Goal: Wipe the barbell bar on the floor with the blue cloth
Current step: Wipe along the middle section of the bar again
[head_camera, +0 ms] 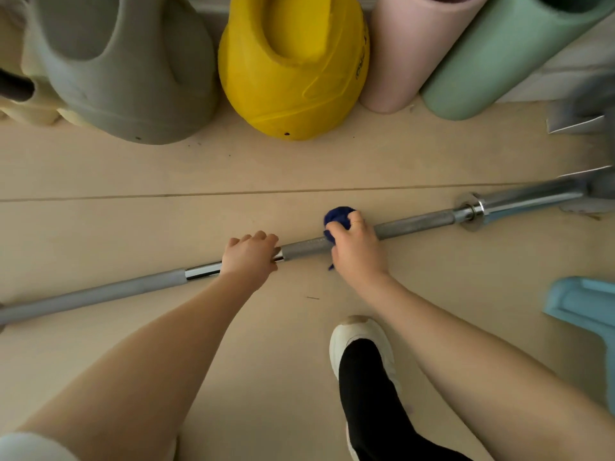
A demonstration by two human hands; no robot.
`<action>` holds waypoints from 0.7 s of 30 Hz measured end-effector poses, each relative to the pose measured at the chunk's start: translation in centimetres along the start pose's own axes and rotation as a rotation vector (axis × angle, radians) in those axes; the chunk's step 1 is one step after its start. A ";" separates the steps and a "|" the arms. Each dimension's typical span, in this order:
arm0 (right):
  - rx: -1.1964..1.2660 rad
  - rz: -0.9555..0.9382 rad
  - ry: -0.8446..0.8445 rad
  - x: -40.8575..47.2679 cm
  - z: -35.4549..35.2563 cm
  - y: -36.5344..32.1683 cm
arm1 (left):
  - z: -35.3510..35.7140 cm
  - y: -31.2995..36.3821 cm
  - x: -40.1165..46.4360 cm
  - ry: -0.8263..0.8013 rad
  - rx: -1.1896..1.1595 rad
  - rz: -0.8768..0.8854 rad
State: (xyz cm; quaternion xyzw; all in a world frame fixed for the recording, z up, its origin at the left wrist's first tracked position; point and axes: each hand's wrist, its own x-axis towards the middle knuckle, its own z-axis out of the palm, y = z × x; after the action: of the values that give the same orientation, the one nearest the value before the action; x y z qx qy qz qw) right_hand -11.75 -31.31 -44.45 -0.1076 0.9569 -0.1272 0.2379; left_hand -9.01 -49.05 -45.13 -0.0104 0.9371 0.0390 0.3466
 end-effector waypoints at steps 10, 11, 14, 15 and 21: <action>-0.399 -0.036 -0.006 -1.5 -0.5 -2.7 | -0.8 -1.6 -0.2 -0.087 -0.169 0.020; -0.373 -0.008 -0.058 -1.4 -0.4 -2.5 | -0.7 -1.7 -0.2 -0.082 -0.169 0.035; -0.318 -0.024 -0.118 -1.2 -0.1 -4.9 | -0.5 -1.7 -0.6 -0.077 -0.142 0.081; -0.286 -0.081 -0.111 -1.4 0.4 -6.0 | -0.4 -1.8 -0.7 -0.076 -0.126 0.099; -0.246 -0.052 -0.159 -2.2 0.5 -5.8 | 0.3 -2.7 -0.7 -0.074 -0.084 0.161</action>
State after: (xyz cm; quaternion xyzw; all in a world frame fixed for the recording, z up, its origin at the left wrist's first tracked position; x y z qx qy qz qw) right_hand -8.75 -36.34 -42.22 -0.1705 0.9403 -0.0065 0.2944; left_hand -8.12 -51.73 -45.08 0.0518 0.9191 0.1065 0.3758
